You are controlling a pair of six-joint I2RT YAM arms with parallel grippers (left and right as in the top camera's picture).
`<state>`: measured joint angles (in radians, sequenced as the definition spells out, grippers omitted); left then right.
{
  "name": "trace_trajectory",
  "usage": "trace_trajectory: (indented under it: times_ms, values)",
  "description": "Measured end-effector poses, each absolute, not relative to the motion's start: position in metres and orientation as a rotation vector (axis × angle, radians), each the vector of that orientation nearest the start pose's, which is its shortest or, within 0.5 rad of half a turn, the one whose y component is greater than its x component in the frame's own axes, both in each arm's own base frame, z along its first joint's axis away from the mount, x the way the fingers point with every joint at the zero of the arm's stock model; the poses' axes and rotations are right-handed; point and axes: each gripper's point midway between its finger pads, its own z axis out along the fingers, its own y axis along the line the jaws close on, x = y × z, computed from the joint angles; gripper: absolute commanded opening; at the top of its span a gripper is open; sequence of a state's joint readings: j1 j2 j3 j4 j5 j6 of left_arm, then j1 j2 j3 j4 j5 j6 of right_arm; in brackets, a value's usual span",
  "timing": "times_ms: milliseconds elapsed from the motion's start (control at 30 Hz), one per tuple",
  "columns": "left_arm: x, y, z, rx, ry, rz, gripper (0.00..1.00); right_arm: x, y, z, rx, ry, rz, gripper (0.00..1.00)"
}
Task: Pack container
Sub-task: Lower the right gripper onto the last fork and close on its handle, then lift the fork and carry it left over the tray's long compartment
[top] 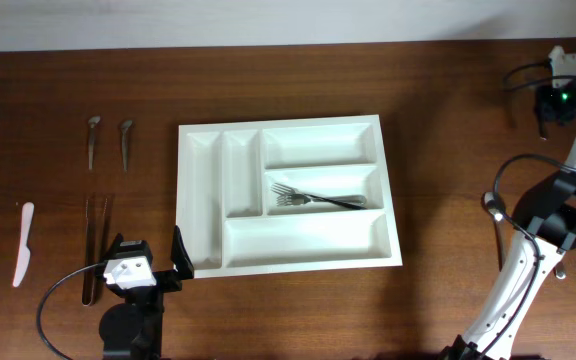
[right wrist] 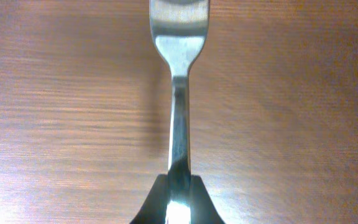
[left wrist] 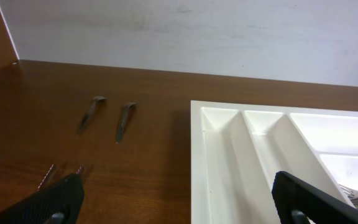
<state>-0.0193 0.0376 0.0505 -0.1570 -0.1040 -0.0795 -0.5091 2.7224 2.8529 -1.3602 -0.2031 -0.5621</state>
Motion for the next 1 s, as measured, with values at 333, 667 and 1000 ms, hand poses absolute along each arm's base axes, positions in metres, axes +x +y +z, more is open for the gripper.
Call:
trace_trajectory:
  times_ms: [333, 667, 1000]
  values:
    - [0.243, 0.013, 0.152, -0.128, 1.709, 0.016, 0.99, 0.517, -0.140, 0.150, -0.618, 2.620, 0.184, 0.04]
    - [0.243, 0.013, 0.151, -0.128, 1.709, 0.016, 0.99, 0.527, -0.041, 0.177, -0.922, 2.488, 0.227, 0.04]
    - [0.243, 0.013, 0.151, -0.128, 1.709, 0.016, 0.99, 0.521, 0.085, 0.180, -1.203, 2.409, 0.236, 0.04]
